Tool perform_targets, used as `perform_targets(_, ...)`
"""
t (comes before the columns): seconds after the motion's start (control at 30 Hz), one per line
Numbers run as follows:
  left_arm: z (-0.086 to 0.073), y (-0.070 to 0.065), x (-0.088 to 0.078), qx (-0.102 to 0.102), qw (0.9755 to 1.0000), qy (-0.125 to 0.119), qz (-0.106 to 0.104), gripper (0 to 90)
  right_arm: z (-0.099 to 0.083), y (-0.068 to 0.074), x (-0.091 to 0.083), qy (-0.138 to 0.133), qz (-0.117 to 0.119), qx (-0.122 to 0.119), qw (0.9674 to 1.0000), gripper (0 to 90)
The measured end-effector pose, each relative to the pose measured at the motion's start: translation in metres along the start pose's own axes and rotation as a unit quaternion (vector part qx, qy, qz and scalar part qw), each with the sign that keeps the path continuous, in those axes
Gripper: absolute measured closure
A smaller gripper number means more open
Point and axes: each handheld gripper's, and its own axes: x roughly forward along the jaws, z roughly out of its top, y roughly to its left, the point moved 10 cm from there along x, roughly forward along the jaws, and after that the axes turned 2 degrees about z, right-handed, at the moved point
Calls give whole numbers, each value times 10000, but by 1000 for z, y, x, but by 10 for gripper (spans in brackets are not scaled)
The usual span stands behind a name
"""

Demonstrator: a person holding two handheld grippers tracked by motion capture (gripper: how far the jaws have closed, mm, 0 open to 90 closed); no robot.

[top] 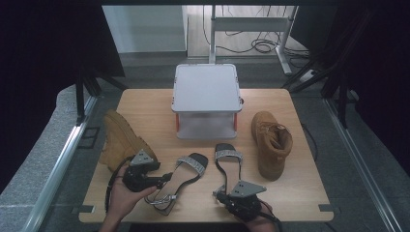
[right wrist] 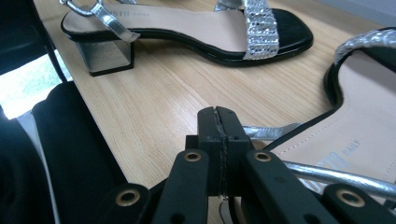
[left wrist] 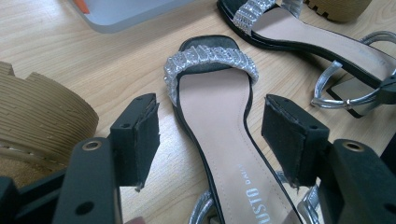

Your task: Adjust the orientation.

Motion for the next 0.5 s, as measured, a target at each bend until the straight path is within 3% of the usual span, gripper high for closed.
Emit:
perform_targets(0.1, 0, 0, 0, -7, 10000, -7, 3, 370, 6, 9, -6, -164, 232, 12, 9996, 893)
perform_targets(0.3, -1, 2, -1, -19, 10000, -8, 15, 370, 3, 28, -5, -89, 493, -202, 9985, 892)
perform_targets(0.33, -1, 2, -1, -16, 10000, -7, 12, 370, -4, 29, 0, 78, 377, -304, 9988, 893)
perform_targets(0.37, -1, 1, -1, -17, 10000, -6, 10, 370, -4, 29, 0, 78, 377, -304, 9988, 893)
perform_targets(0.4, -1, 1, -1, -16, 10000, -6, 8, 370, -9, 24, 3, 183, 228, -309, 9991, 893)
perform_targets(0.43, -1, 1, 0, -13, 10000, -4, 8, 370, -9, 24, 3, 183, 228, -309, 9991, 893)
perform_targets(0.47, -1, 1, 0, -12, 10000, -2, 9, 370, -14, 15, 5, 245, 6, -277, 9993, 893)
perform_targets(0.5, -1, 1, 0, -10, 10000, -7, 10, 370, -14, 15, 5, 245, 6, -277, 9993, 893)
